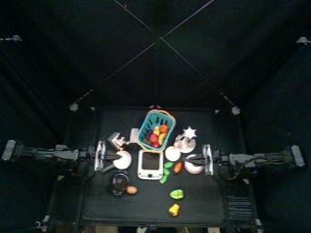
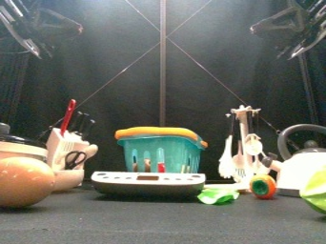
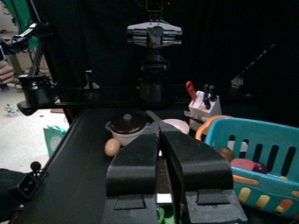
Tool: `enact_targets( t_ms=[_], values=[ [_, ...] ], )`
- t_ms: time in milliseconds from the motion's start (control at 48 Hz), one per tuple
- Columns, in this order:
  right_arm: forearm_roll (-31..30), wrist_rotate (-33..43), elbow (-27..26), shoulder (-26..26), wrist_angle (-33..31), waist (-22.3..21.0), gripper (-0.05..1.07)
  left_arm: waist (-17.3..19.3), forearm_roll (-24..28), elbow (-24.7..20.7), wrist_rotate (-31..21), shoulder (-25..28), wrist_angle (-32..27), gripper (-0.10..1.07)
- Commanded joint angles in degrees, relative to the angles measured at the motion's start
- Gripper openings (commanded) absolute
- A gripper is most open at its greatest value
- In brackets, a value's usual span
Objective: Grab starfruit
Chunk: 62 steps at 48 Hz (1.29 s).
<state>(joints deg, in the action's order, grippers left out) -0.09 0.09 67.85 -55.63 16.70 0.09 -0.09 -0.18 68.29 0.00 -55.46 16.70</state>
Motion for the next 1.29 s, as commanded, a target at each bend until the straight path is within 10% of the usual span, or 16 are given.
enact_targets(
  t_ms=[0,500,1271],
  values=[
    [-0.3,0.1,-2.0,1.8,0.2,-0.2,-0.01,-0.3,0.6,-1.2,0.1,1.3,2.2,-0.02],
    [11.0,6.5,-13.4,16.2,-26.5,9.3,0.03,-2.5,-1.0,-2.8,-0.3,8.0,2.5,-0.03],
    [14.8,7.1,-15.0,22.7,-34.1,12.7,0.11,-7.6,-10.9,-5.9,-0.3,22.1,1.8,-0.03]
  ],
)
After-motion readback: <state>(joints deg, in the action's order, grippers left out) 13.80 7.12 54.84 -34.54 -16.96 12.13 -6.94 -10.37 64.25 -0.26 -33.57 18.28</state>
